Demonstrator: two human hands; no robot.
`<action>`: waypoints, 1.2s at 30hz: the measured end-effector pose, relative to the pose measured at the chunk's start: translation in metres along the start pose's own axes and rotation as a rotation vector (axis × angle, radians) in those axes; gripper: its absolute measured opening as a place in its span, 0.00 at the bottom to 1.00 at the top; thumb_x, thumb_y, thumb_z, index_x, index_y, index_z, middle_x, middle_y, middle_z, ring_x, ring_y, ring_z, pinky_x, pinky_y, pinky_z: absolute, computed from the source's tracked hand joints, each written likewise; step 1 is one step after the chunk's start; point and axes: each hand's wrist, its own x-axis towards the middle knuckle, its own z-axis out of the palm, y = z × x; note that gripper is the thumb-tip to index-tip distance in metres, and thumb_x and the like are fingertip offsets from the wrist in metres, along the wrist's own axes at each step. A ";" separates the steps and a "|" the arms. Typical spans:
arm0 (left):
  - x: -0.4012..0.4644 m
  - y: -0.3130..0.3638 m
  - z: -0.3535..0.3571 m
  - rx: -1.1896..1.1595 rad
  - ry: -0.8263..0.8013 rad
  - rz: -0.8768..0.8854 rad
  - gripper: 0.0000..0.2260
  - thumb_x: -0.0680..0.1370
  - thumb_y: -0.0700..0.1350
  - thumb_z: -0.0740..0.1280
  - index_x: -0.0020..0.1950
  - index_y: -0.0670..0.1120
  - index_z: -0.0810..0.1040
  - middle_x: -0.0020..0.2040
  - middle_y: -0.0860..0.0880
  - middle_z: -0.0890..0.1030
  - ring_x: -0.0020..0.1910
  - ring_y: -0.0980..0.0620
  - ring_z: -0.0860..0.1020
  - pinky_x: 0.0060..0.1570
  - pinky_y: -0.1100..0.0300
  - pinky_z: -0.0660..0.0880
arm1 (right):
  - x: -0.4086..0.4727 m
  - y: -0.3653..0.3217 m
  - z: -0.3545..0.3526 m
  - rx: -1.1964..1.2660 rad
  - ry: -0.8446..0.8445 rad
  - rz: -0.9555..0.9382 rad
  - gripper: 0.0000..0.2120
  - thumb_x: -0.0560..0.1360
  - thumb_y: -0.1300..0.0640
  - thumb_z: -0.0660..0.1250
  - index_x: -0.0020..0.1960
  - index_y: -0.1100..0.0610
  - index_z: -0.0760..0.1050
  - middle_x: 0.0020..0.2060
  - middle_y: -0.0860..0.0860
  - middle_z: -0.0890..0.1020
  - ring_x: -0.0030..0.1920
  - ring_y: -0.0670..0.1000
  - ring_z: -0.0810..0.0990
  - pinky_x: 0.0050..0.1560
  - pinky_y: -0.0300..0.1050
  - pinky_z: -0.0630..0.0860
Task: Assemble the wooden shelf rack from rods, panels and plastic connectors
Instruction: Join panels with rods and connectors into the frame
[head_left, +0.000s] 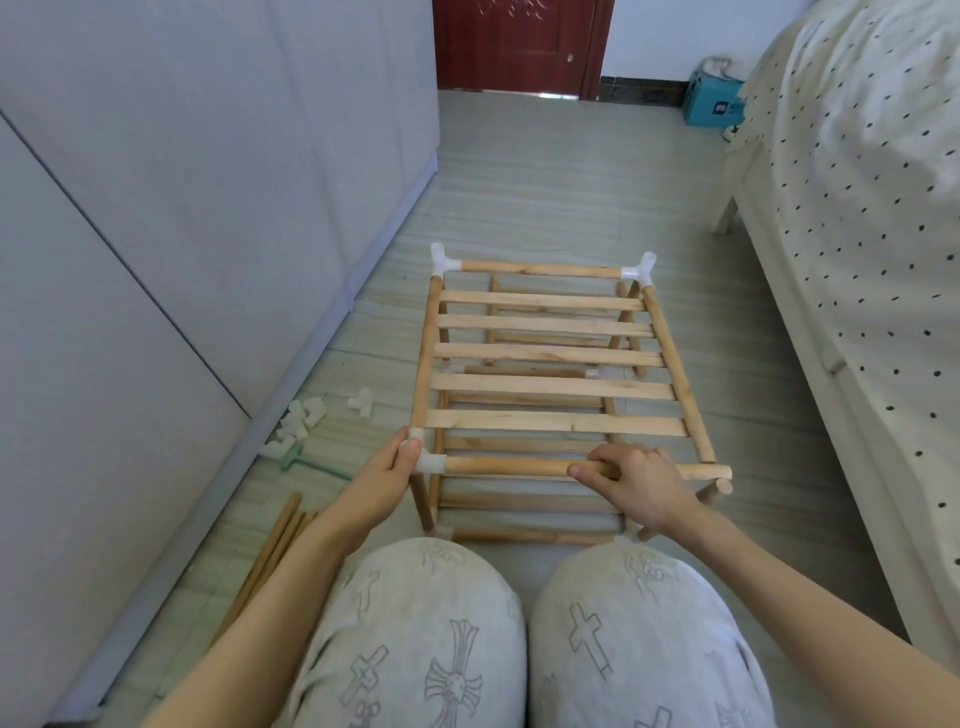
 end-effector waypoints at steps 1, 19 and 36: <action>0.001 -0.001 0.000 0.001 -0.001 0.003 0.22 0.82 0.52 0.52 0.76 0.48 0.58 0.73 0.47 0.64 0.72 0.50 0.63 0.72 0.48 0.60 | 0.001 0.001 0.002 0.014 -0.005 0.003 0.13 0.76 0.39 0.59 0.45 0.47 0.74 0.38 0.43 0.76 0.41 0.46 0.71 0.46 0.43 0.61; 0.003 -0.013 -0.002 0.065 -0.014 -0.028 0.25 0.81 0.57 0.51 0.77 0.53 0.51 0.76 0.50 0.60 0.73 0.50 0.61 0.73 0.47 0.58 | 0.011 -0.021 0.015 -0.172 0.104 -0.107 0.30 0.66 0.25 0.45 0.38 0.46 0.74 0.30 0.45 0.76 0.39 0.49 0.79 0.32 0.42 0.63; -0.003 -0.002 0.003 0.022 -0.004 -0.007 0.26 0.80 0.59 0.47 0.77 0.53 0.50 0.76 0.51 0.57 0.74 0.52 0.58 0.73 0.48 0.57 | 0.020 -0.032 0.002 0.086 -0.160 -0.065 0.19 0.73 0.33 0.55 0.37 0.44 0.76 0.29 0.46 0.78 0.34 0.44 0.75 0.35 0.41 0.69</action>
